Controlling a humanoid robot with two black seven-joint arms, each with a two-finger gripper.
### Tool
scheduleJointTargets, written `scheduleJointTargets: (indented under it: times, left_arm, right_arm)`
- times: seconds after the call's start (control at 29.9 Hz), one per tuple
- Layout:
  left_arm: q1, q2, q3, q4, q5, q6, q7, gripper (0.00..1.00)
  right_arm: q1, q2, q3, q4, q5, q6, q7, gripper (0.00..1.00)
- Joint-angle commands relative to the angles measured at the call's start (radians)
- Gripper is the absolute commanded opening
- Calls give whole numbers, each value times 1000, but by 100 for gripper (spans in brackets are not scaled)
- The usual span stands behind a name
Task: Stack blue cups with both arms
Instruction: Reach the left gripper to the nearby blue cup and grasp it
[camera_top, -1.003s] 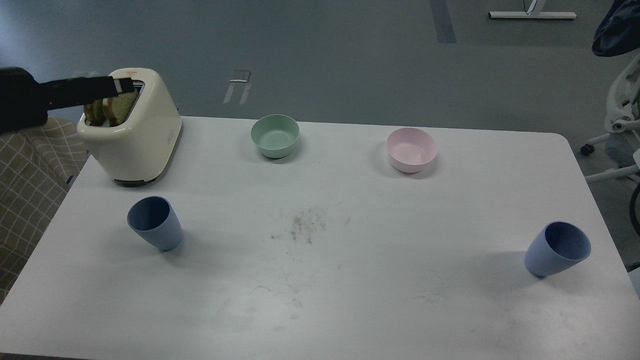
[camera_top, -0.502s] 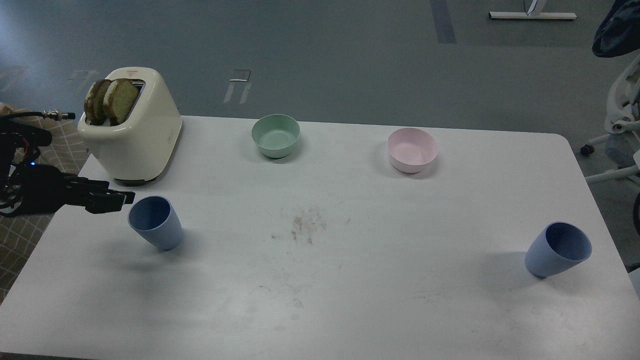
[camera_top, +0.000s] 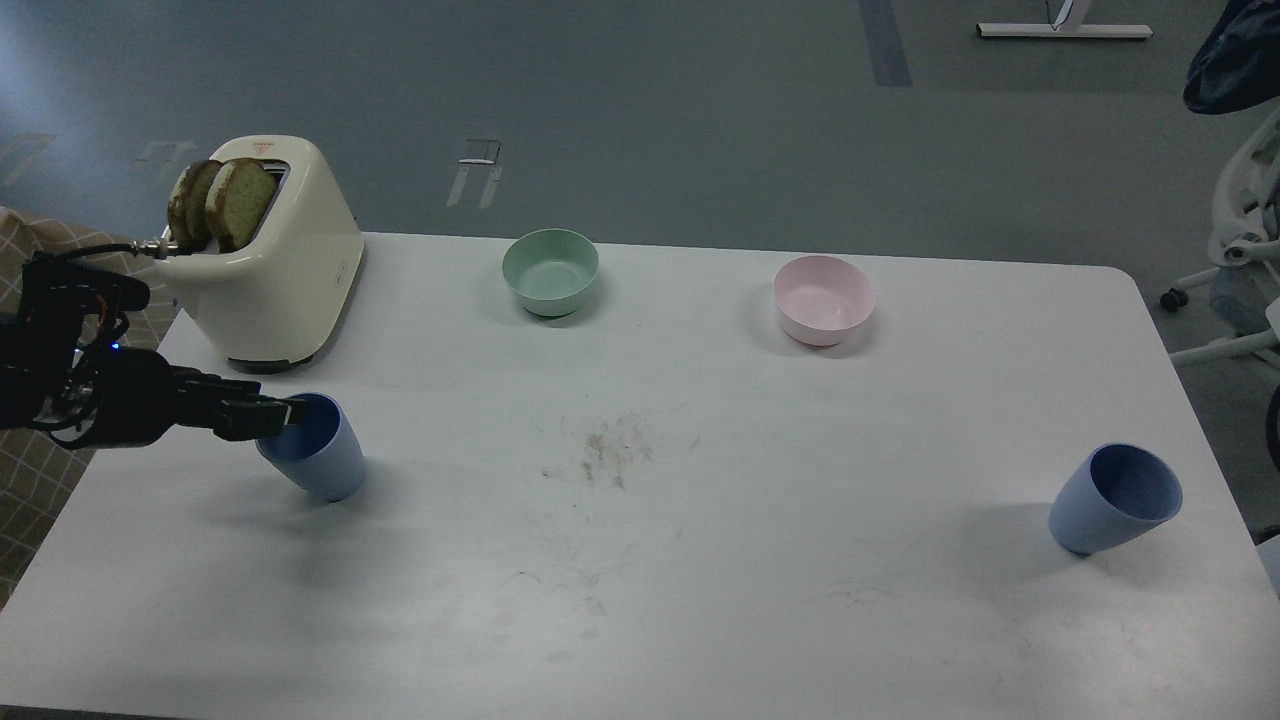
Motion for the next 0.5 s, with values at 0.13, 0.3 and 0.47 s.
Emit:
scheduleJointTargets:
  times: [0.13, 0.3, 0.47]
  left_arm:
    - [29, -44, 0, 64, 1, 15, 0, 45]
    - [30, -53, -2, 68, 0, 35, 0, 11]
    - [30, -52, 0, 68, 3, 30, -18, 0]
  right_arm:
    - [0, 0, 0, -2, 0, 0, 0, 100]
    - [-6, 0, 0, -2, 0, 0, 0, 100]
    - [-16, 0, 0, 0, 0, 0, 0, 100]
